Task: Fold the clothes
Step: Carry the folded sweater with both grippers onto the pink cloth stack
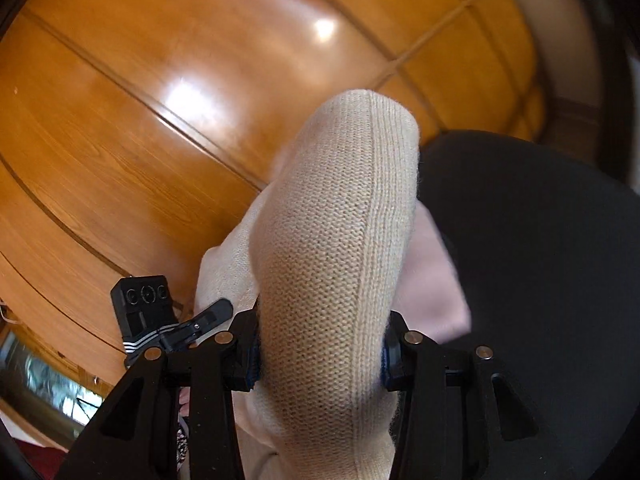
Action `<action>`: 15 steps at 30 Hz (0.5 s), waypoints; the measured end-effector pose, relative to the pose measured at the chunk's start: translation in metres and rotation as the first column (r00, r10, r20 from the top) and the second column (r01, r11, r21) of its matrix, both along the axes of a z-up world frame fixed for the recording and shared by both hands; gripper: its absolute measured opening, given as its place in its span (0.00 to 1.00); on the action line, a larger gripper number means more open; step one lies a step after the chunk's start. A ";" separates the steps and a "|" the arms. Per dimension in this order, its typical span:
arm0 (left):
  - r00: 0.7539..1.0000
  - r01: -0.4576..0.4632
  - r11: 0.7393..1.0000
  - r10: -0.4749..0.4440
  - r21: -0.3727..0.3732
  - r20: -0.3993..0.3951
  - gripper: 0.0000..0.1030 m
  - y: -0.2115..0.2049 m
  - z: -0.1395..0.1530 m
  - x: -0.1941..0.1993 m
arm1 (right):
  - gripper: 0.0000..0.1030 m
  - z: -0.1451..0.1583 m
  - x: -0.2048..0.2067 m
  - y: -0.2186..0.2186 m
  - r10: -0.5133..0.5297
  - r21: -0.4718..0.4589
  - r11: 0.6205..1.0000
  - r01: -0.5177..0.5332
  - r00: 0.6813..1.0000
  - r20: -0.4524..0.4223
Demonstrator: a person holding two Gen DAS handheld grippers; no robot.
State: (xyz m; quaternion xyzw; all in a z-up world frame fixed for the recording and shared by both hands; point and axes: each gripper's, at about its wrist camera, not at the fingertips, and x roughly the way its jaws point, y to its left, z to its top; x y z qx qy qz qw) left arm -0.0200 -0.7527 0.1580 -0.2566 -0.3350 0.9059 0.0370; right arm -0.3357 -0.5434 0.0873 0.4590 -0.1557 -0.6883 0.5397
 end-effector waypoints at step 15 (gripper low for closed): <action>0.943 -0.276 0.961 0.265 0.027 0.200 0.34 -0.148 -0.122 -0.023 | 0.63 -0.120 -0.085 -0.142 0.013 0.115 0.993 -0.016 0.999 0.031</action>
